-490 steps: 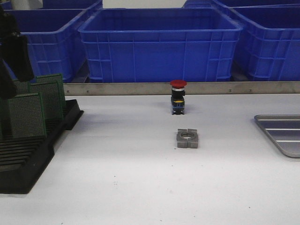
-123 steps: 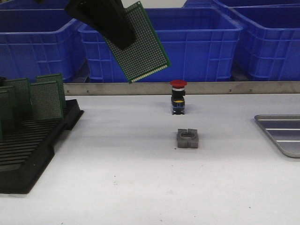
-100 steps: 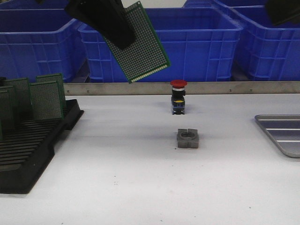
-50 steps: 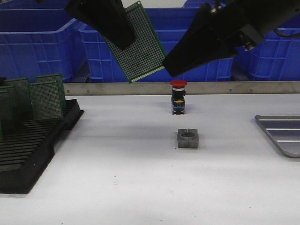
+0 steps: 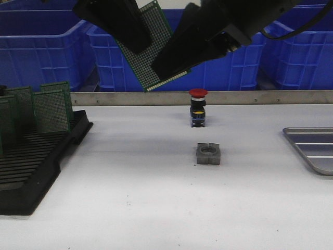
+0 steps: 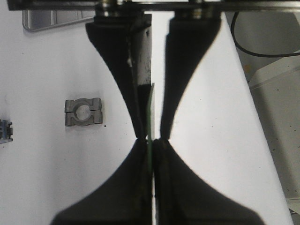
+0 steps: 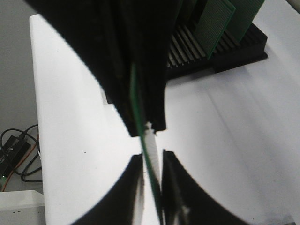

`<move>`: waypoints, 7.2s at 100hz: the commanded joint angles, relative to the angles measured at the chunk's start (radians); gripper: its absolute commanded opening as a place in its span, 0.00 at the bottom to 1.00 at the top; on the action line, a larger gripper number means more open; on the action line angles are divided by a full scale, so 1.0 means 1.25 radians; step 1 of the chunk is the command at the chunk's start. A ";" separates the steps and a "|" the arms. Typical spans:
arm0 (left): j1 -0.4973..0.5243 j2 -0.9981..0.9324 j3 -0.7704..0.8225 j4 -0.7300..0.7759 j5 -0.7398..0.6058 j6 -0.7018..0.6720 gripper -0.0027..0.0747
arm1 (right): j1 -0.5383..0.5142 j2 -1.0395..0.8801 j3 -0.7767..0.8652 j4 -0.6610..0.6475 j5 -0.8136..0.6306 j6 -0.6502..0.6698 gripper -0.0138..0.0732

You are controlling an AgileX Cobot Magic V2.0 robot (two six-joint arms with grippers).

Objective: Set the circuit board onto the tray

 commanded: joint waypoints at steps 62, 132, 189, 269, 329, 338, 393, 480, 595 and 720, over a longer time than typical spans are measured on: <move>-0.008 -0.040 -0.026 -0.060 0.030 -0.032 0.72 | -0.003 -0.030 -0.026 0.024 0.001 -0.010 0.08; -0.008 -0.040 -0.026 -0.062 0.030 -0.032 0.58 | -0.583 -0.051 -0.025 -0.044 0.145 0.272 0.08; -0.008 -0.040 -0.026 -0.062 0.030 -0.032 0.57 | -0.668 0.301 -0.034 0.014 0.211 0.443 0.08; -0.008 -0.040 -0.026 -0.062 0.030 -0.032 0.54 | -0.671 0.285 -0.042 0.004 0.150 0.450 0.80; -0.004 -0.040 -0.048 0.074 -0.018 -0.032 0.54 | -0.671 0.230 -0.042 -0.018 0.158 0.458 0.80; 0.013 -0.040 -0.065 0.160 -0.042 -0.032 0.54 | -0.671 0.230 -0.042 -0.018 0.159 0.458 0.80; 0.284 0.053 -0.075 0.244 -0.185 -0.032 0.60 | -0.671 0.230 -0.042 -0.012 0.166 0.458 0.80; 0.309 0.213 -0.077 0.230 -0.168 -0.032 0.56 | -0.671 0.230 -0.042 -0.012 0.178 0.458 0.80; 0.135 0.044 -0.230 -0.049 0.032 -0.209 0.01 | -0.670 0.230 -0.042 -0.010 0.178 0.456 0.80; -0.007 0.096 -0.165 -0.116 0.032 -0.212 0.01 | -0.296 0.044 -0.105 0.119 0.314 -0.152 0.80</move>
